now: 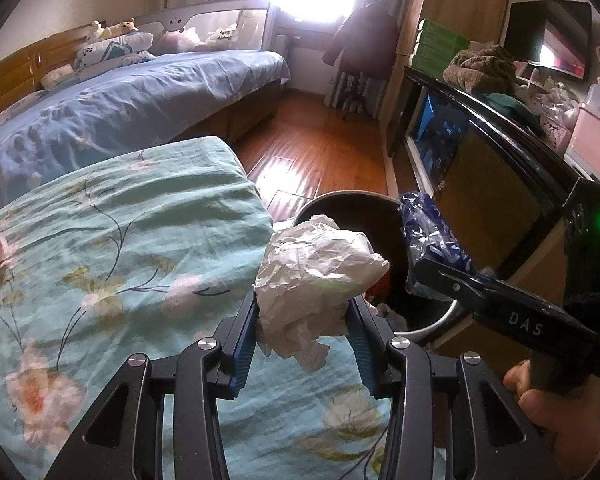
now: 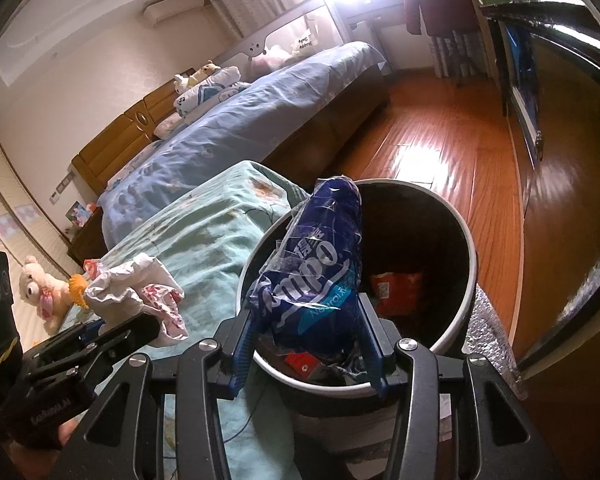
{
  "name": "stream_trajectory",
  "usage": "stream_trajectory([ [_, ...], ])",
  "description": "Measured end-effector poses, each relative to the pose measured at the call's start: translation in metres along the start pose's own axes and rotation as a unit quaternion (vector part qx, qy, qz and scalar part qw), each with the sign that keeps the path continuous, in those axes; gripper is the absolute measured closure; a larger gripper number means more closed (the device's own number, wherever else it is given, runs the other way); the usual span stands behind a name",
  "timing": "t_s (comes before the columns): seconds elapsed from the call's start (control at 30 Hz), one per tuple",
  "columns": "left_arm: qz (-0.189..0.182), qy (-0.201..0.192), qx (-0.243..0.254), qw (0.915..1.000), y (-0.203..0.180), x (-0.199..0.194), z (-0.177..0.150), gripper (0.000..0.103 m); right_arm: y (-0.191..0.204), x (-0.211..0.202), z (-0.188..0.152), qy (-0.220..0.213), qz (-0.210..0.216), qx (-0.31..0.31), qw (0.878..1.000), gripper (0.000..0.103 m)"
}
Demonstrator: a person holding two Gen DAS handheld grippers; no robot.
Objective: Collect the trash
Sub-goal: 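Carry the white tissue and blue snack bag over the bin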
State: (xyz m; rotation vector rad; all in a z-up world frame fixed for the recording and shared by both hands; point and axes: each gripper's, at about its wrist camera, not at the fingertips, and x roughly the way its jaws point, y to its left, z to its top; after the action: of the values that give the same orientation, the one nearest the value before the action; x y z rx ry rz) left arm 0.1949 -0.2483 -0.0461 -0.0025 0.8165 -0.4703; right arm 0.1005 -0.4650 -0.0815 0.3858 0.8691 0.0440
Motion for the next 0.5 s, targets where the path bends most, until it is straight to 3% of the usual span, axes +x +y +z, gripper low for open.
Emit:
stream_trajectory([
  [0.5,-0.001,-0.001,0.006,1.0000,-0.008,0.011,0.010,0.061,-0.004,0.007,0.005,0.004,-0.006,-0.001,1.000,0.056],
])
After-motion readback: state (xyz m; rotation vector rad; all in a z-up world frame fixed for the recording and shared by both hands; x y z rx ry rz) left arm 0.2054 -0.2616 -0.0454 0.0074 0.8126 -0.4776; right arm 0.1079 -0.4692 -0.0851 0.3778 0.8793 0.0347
